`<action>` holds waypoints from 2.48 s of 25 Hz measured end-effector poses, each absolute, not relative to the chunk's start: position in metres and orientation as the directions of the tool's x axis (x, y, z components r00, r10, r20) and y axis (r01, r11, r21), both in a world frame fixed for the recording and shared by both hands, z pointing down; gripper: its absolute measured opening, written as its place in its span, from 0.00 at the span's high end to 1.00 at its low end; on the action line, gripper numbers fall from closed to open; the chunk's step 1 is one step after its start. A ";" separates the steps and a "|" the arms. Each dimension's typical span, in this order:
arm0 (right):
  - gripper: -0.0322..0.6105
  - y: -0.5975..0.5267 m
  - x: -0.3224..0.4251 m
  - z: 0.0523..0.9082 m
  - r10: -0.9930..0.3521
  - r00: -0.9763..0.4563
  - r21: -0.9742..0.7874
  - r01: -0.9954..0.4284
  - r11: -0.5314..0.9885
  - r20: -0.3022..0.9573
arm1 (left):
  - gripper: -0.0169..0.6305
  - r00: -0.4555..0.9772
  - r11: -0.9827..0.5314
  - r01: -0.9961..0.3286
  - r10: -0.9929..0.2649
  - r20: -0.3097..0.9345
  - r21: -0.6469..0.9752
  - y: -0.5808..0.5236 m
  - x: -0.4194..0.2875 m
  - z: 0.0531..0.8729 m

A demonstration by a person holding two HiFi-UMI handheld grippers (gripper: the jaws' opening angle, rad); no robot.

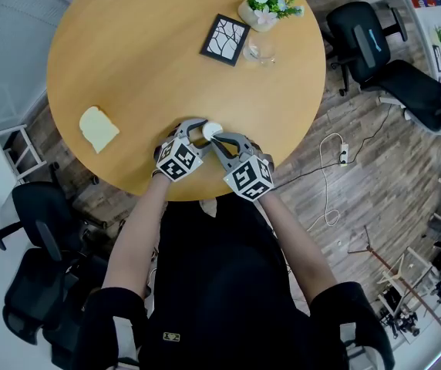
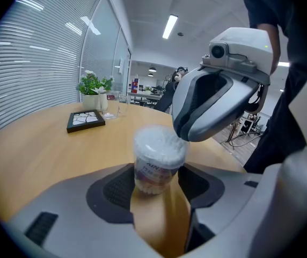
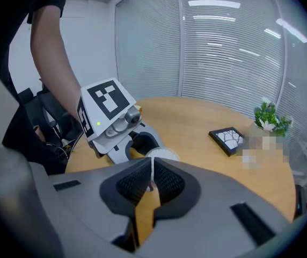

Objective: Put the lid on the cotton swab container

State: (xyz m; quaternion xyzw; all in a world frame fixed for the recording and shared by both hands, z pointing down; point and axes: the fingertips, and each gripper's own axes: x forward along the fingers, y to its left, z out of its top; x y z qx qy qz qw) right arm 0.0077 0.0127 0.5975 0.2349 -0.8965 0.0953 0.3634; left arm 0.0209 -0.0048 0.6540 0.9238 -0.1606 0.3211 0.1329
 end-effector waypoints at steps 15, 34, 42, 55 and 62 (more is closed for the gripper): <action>0.94 0.010 0.009 0.594 -0.361 -0.650 -0.080 -0.545 0.834 0.669 | 0.58 0.732 -0.912 -0.388 -0.220 0.645 0.130 -0.006 0.020 0.656; 0.85 0.030 0.044 0.569 -0.453 -0.645 -0.115 -0.642 0.758 0.615 | 0.47 0.732 -0.865 -0.456 -0.230 0.641 0.210 0.004 0.010 0.650; 0.88 0.050 0.048 0.559 -0.450 -0.675 -0.150 -0.635 0.758 0.584 | 0.49 0.687 -0.766 -0.601 -0.350 0.637 0.227 0.023 -0.034 0.610; 0.92 0.074 0.049 0.541 -0.403 -0.708 -0.112 -0.559 0.822 0.580 | 0.96 0.714 -0.676 -0.668 -0.464 0.524 0.312 0.073 -0.039 0.544; 0.93 0.078 0.050 0.525 -0.386 -0.725 -0.080 -0.517 0.852 0.570 | 0.96 0.721 -0.689 -0.662 -0.479 0.502 0.294 0.083 -0.037 0.518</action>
